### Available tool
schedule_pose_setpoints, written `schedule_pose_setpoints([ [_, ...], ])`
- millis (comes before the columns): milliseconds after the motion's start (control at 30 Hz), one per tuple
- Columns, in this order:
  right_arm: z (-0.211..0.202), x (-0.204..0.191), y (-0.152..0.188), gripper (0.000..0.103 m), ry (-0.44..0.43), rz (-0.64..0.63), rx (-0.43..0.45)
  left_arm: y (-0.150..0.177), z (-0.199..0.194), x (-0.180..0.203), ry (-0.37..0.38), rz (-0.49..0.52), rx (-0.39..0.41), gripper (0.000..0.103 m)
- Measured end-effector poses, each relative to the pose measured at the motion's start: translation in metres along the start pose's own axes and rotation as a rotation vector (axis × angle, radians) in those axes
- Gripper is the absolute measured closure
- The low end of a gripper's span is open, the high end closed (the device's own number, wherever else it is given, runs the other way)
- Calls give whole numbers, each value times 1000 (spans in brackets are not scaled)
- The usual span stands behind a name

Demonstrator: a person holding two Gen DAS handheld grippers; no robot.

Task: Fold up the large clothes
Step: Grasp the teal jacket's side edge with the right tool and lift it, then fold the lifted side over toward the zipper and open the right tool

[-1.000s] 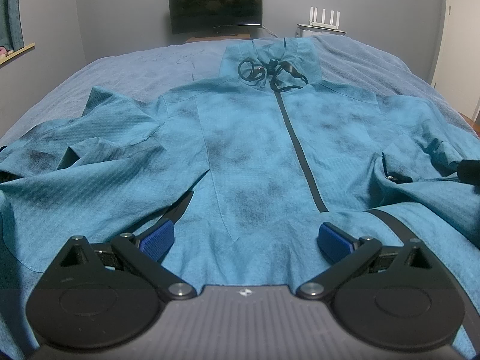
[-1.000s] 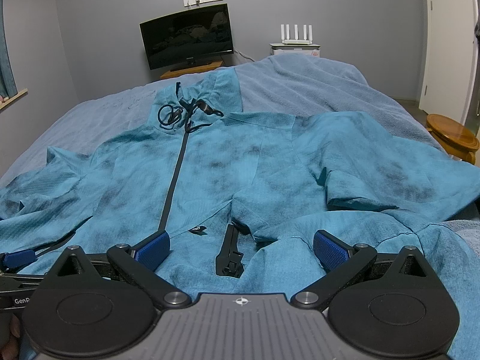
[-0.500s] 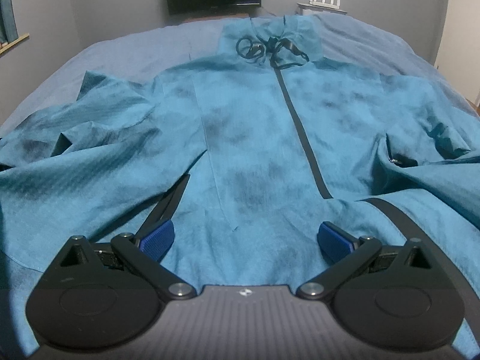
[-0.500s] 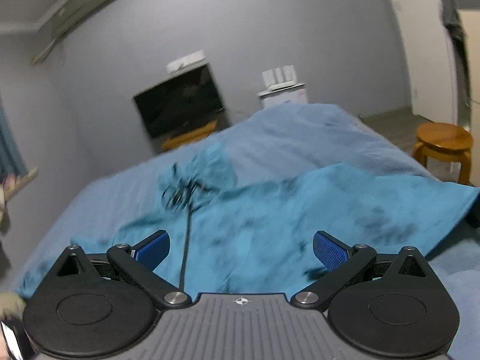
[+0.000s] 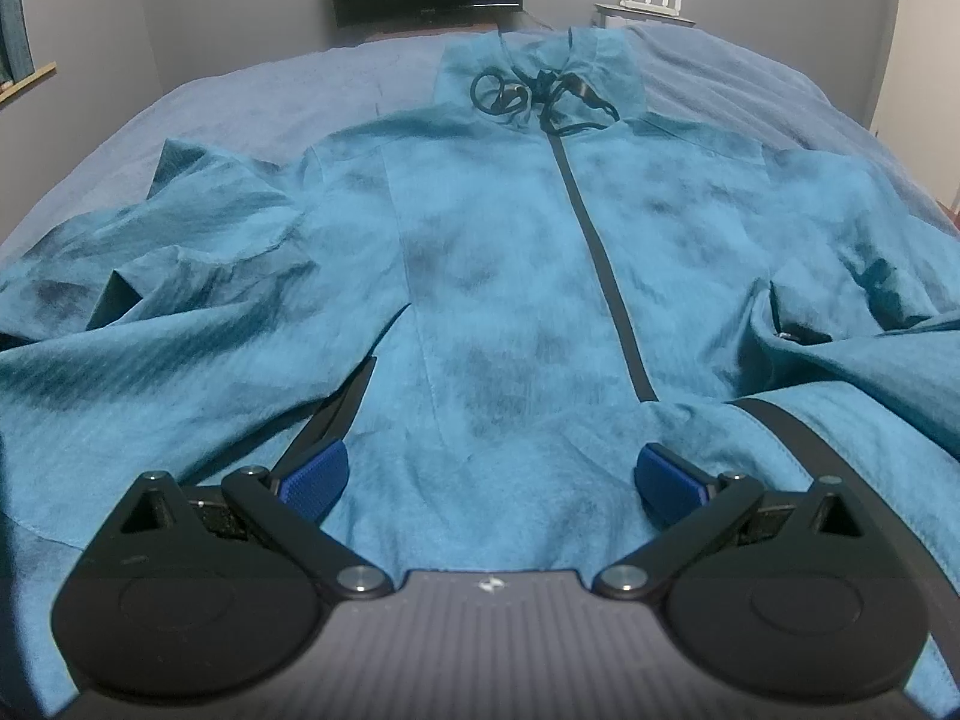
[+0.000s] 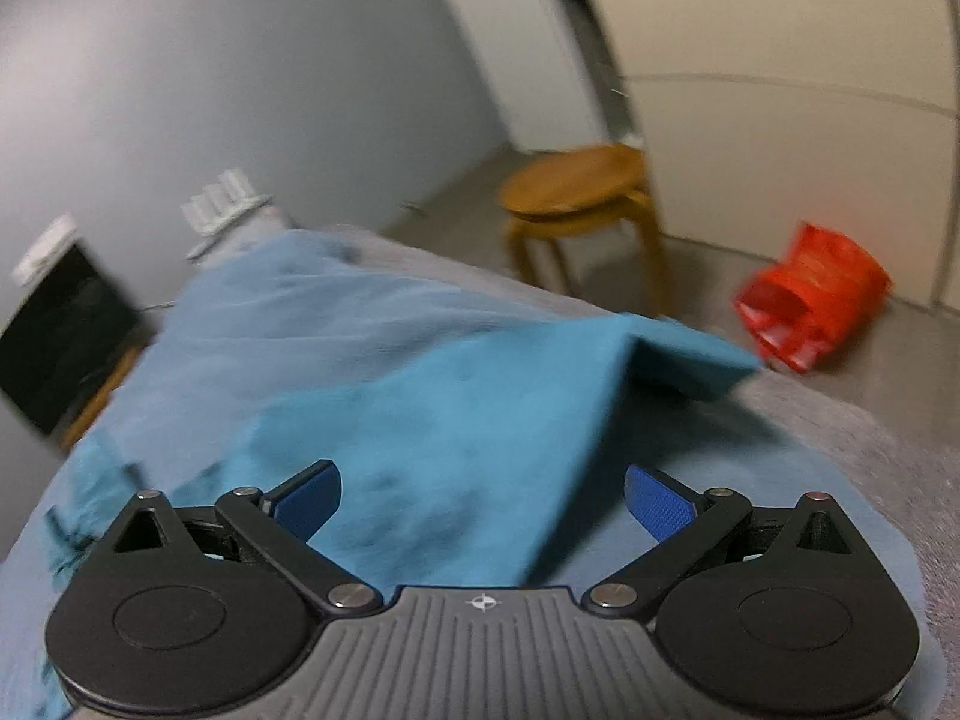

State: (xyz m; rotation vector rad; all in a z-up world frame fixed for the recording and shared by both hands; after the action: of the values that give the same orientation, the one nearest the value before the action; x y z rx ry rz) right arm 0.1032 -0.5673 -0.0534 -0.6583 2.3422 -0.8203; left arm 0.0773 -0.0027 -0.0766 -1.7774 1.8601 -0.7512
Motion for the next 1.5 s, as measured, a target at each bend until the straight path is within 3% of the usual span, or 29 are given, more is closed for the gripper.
schedule_pose_setpoints([
  [100, 34, 18, 3, 6, 51, 39, -32, -2, 4, -1, 10, -9, -4, 0],
  [200, 71, 30, 0, 12, 33, 103, -74, -4, 7, -2, 21, -20, -7, 0],
  [333, 108, 31, -12, 32, 10, 200, -60, -6, 9, -3, 25, -25, -9, 0],
  [400, 113, 29, -16, 49, -5, 204, -19, -7, 11, -3, 30, -30, -9, 0],
  [467, 119, 25, -22, 92, 5, 183, 20, -8, 12, -4, 35, -34, -10, 0],
  [500, 118, 22, -25, 97, 11, 168, 41, -8, 13, -4, 38, -36, -11, 0],
  [667, 76, -34, -51, 99, -62, 43, 204, -9, 14, -4, 48, -41, -11, 0],
  [900, -22, -188, -50, 100, -284, -297, 421, -9, 14, -5, 61, -46, -8, 0],
  [1067, -93, -302, 1, 100, -492, -514, 456, -8, 13, -5, 71, -46, -4, 0],
  [1233, -132, -398, 93, 100, -699, -732, 374, -7, 11, -6, 85, -49, 2, 0],
  [1433, -111, -458, 253, 98, -779, -1009, 141, -7, 7, -7, 124, -62, 25, 0],
  [1500, -96, -457, 296, 88, -779, -1057, 27, -10, 1, -7, 155, -79, 53, 0],
])
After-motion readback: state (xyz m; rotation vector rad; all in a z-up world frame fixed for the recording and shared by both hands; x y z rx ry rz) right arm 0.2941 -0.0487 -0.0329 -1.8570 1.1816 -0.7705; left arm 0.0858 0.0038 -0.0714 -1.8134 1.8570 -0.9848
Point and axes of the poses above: each gripper's, at about its wrist camera, not at the fingertips, and z roughly the way its jaws point, x to its right, y to its underside, the point moved 9 cm from there along z, roughly the way its jaws point, and after that the axes turned 5 degrees about y, right-handed, at the moved point
